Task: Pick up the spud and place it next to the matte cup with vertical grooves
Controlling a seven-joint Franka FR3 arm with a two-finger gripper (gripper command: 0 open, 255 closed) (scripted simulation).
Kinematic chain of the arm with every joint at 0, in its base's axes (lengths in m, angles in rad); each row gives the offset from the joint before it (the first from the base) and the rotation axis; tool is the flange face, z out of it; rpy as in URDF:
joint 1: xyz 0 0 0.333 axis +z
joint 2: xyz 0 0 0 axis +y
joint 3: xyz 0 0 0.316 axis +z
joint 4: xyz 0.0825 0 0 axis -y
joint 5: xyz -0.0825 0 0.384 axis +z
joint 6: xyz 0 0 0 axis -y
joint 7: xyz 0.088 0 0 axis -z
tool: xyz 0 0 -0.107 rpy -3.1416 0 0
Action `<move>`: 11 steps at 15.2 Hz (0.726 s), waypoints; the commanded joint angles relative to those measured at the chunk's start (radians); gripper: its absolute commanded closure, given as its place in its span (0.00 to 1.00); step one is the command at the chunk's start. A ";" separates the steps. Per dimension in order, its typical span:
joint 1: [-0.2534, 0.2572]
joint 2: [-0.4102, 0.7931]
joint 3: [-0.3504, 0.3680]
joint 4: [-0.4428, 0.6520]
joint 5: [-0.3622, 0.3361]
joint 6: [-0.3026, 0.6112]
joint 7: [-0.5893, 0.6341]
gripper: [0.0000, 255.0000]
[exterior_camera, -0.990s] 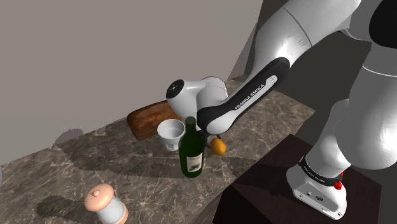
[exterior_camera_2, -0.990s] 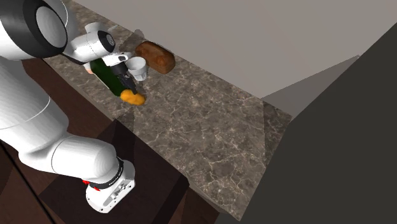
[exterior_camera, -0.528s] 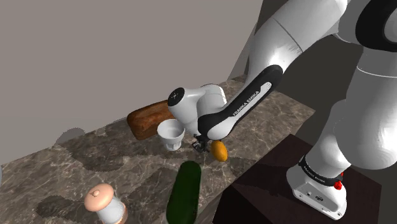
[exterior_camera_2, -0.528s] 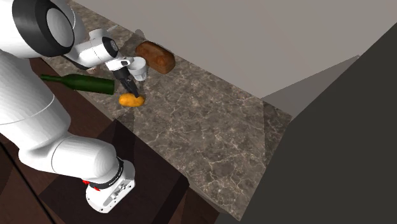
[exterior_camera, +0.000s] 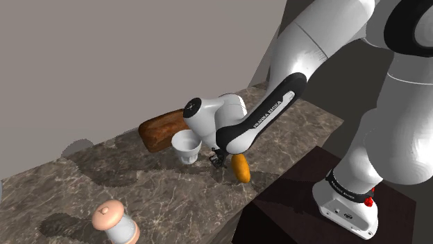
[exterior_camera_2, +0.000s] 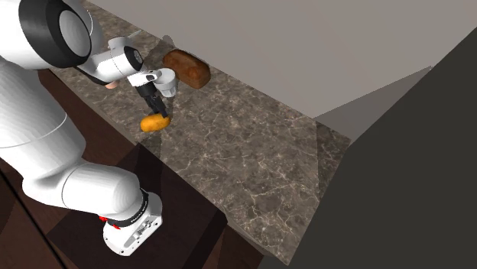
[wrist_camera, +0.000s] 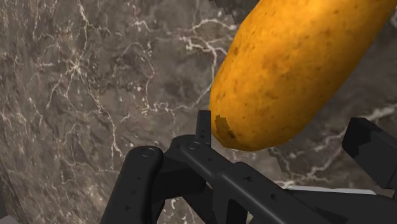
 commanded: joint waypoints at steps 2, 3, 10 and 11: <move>0.000 0.001 0.000 0.000 0.000 0.001 0.000 0.00; 0.000 0.001 0.000 -0.001 0.000 0.001 0.000 0.00; 0.014 -0.035 0.020 0.089 0.040 -0.121 -0.023 0.00; 0.014 -0.035 0.020 0.089 0.040 -0.121 -0.023 0.00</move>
